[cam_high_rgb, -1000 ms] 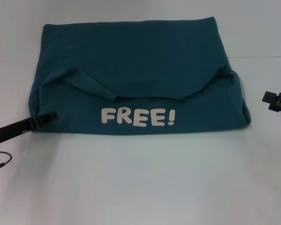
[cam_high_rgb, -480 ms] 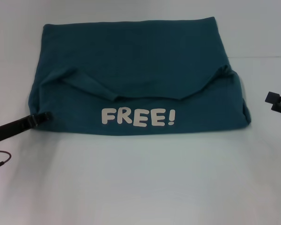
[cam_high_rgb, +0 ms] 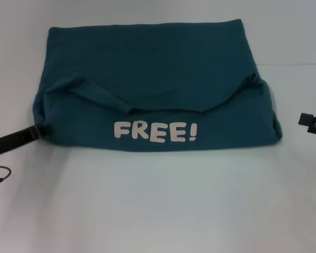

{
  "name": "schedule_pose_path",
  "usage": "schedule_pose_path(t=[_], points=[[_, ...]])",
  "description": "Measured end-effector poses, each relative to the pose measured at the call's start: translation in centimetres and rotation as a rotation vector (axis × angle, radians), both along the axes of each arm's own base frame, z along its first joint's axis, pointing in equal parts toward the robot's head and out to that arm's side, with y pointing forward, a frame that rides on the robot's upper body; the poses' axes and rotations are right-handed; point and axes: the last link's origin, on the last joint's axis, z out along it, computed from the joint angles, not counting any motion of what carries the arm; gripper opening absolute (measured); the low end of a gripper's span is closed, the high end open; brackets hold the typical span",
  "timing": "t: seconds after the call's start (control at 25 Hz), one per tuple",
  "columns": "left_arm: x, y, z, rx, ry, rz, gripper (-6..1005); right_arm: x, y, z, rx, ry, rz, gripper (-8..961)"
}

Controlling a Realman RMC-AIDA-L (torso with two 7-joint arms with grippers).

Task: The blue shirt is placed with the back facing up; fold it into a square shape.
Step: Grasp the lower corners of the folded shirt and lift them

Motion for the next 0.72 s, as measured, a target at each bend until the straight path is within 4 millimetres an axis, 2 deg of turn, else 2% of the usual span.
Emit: schedule_pose_path(t=[0.08,0.44,0.72], points=[[0.3,0.3,0.4,0.001,-0.013,-0.001,34,-0.2,0.5,0.2,-0.042,-0.037,-0.007,718],[2.2,2.3,2.0,0.010,-0.060,-0.021,35,-1.5,4.6,1.8,-0.133,-0.231,-0.112,718],[3.2,3.1,2.2,0.013,-0.064,-0.042,36,-3.2,7.0,0.2,-0.197,-0.356,-0.153,719]])
